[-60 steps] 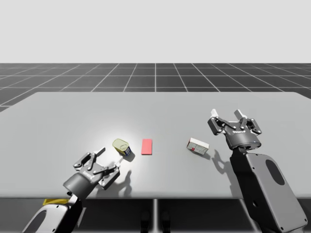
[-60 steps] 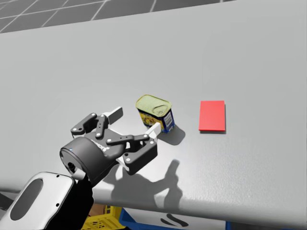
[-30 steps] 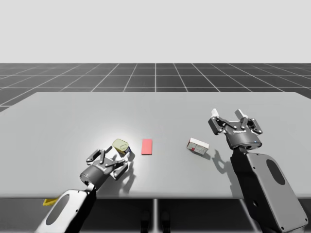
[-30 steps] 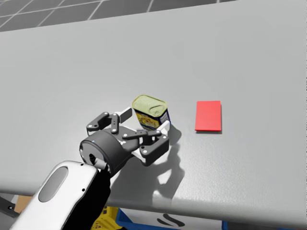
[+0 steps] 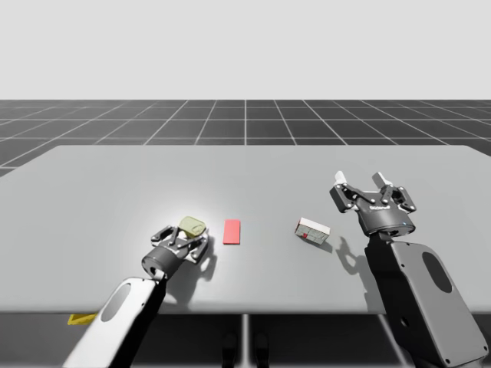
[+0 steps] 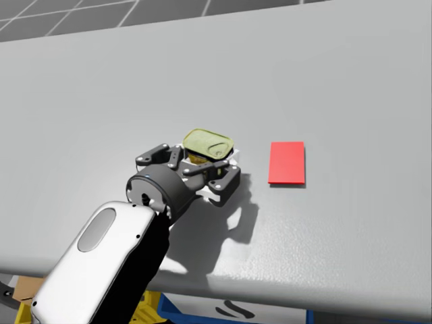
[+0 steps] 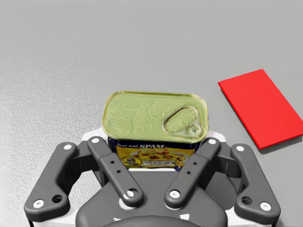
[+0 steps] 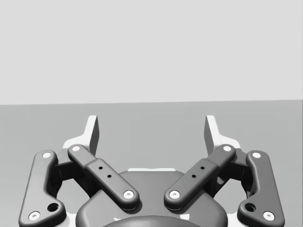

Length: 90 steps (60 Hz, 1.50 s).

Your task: Look at the card. If it is red, pick the object on the left. If it is green, pick the object on the right.

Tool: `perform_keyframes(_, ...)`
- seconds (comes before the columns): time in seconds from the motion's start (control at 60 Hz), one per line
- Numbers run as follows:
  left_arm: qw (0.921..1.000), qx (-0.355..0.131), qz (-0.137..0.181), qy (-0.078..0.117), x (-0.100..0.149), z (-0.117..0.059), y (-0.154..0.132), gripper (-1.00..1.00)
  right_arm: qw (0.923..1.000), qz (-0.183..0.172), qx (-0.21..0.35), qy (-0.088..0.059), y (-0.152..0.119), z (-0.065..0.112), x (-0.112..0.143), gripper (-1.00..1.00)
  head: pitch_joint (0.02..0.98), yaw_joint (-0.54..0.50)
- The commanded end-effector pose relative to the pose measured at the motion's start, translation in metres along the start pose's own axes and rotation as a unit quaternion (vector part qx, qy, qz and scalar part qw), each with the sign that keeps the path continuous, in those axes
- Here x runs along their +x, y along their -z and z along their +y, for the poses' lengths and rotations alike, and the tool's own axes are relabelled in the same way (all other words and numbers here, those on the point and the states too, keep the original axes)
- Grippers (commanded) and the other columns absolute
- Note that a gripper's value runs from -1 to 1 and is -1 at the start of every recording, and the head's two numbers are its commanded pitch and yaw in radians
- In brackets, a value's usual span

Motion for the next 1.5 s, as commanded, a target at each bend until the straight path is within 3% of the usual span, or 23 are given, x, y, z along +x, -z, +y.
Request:
perform_keyframes(0.017, 0.9996, -0.016, 0.022, 0.001, -0.012, -0.002, 0.005, 1.00, 1.0000, 0.000, 0.000, 0.000, 0.000, 0.000, 0.000, -1.00, 0.856, 0.26)
perform_keyframes(0.133, 0.9995, -0.020, 0.024, 0.004, -0.013, -0.003, 0.004, 1.00, 1.0000, -0.001, -0.001, -0.001, 0.000, -0.001, 0.000, -1.00, 0.815, 0.27)
perform_keyframes(0.45, 0.9993, -0.026, 0.026, 0.009, -0.015, -0.005, 0.004, 1.00, 1.0000, 0.000, -0.001, 0.000, 0.000, -0.001, 0.000, -1.00, 0.511, 0.28)
perform_keyframes(0.7, 0.9992, -0.030, 0.022, 0.014, -0.011, -0.007, 0.001, 1.00, 1.0000, 0.000, -0.001, -0.001, 0.000, -0.002, -0.001, -1.00, 0.438, 0.29)
perform_keyframes(0.817, 0.9994, -0.029, 0.000, 0.021, 0.008, -0.006, -0.006, 1.00, 1.0000, 0.000, -0.001, -0.001, 0.000, -0.002, -0.001, -1.00, 0.434, 0.29)
perform_keyframes(1.083, 0.9959, -0.020, -0.072, 0.051, 0.079, 0.002, -0.026, 1.00, 1.0000, 0.000, -0.002, 0.000, 0.001, -0.003, 0.000, -1.00, 0.435, 0.29)
perform_keyframes(1.317, 0.9883, 0.002, -0.129, 0.082, 0.136, 0.013, -0.040, 1.00, 1.0000, -0.001, -0.002, 0.001, 0.001, -0.003, 0.000, -1.00, 0.432, 0.29)
perform_keyframes(1.5, 0.9774, 0.023, -0.179, 0.111, 0.178, 0.014, -0.056, 1.00, 1.0000, -0.001, -0.002, 0.001, 0.001, -0.003, 0.000, -1.00, 0.437, 0.30)
